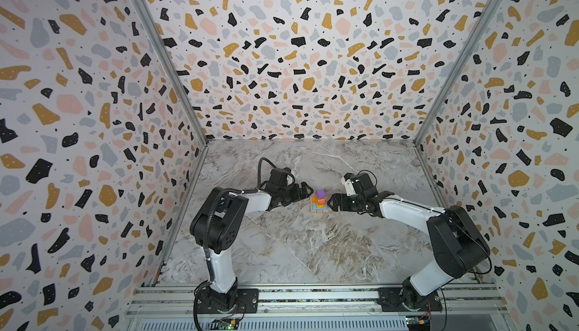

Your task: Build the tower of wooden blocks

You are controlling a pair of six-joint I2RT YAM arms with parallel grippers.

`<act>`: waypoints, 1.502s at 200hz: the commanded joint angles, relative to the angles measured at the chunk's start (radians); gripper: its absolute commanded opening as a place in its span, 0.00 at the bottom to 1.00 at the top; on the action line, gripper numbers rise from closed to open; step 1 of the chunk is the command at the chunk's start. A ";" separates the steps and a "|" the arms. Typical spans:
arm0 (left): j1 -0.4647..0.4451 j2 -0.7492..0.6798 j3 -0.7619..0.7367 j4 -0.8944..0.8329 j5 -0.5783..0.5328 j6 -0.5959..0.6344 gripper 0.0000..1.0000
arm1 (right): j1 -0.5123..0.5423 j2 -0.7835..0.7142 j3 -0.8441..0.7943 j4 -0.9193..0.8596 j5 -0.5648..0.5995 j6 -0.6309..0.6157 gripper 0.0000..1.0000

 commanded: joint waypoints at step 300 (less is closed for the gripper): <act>-0.013 0.044 0.010 -0.001 0.000 -0.001 1.00 | 0.018 0.035 0.061 -0.025 0.011 -0.008 0.95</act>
